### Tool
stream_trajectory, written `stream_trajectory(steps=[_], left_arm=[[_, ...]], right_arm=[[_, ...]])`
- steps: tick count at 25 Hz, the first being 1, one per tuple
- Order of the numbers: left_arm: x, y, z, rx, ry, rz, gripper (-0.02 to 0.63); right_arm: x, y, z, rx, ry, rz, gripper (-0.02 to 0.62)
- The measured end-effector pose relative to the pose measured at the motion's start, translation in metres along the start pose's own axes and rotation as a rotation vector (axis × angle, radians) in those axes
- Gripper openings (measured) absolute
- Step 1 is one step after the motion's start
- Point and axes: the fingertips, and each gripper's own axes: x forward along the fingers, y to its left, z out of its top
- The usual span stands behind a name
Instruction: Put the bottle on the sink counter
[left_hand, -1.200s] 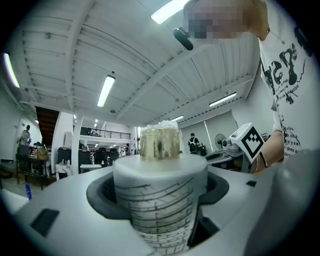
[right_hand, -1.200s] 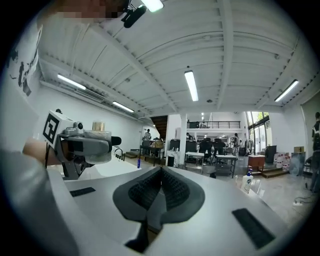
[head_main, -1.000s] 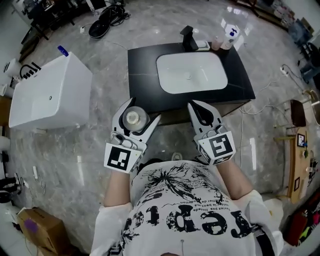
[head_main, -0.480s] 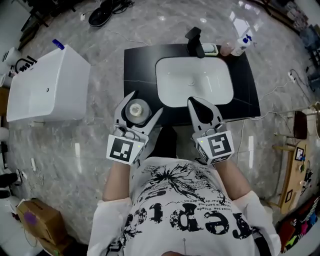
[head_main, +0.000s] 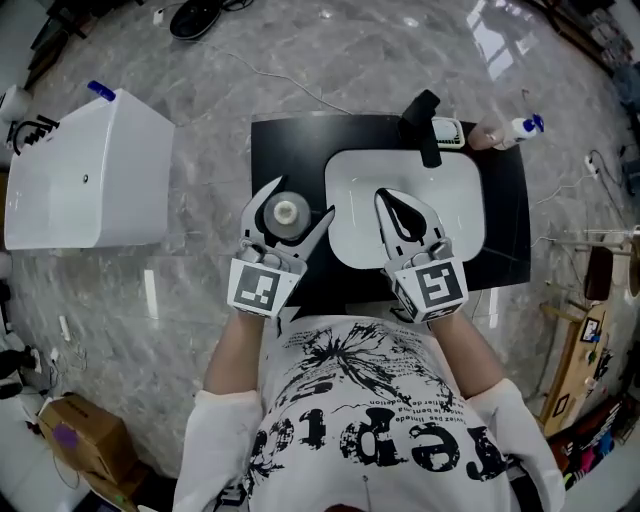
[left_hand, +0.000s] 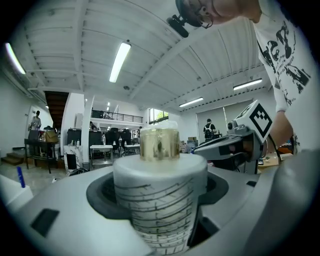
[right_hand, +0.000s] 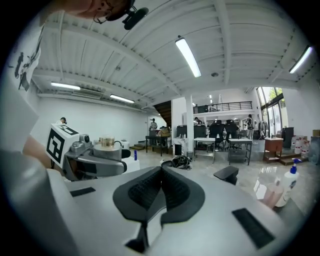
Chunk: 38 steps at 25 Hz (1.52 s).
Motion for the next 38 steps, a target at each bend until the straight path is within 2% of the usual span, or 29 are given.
stream_trajectory(steps=[5, 11, 15, 20, 31, 38], left_arm=[[0.049, 0.053, -0.047, -0.055, 0.037, -0.014, 0.348], [0.092, 0.099, -0.124, -0.070, 0.189, -0.042, 0.348], [0.117, 0.119, -0.166, -0.086, 0.257, -0.045, 0.348], [0.137, 0.128, -0.209, -0.068, 0.369, -0.055, 0.348], [0.163, 0.136, -0.239, -0.039, 0.481, -0.063, 0.348], [0.159, 0.139, -0.242, -0.068, 0.490, -0.023, 0.348]], right_arm=[[0.067, -0.017, -0.011, -0.006, -0.012, 0.040, 0.014], [0.133, -0.036, -0.048, 0.038, 0.026, 0.045, 0.014], [0.163, -0.051, -0.073, 0.065, 0.064, 0.030, 0.014], [0.183, -0.063, -0.096, 0.086, 0.111, 0.027, 0.015], [0.204, -0.083, -0.116, 0.126, 0.140, 0.009, 0.015], [0.207, -0.083, -0.120, 0.136, 0.141, 0.004, 0.015]])
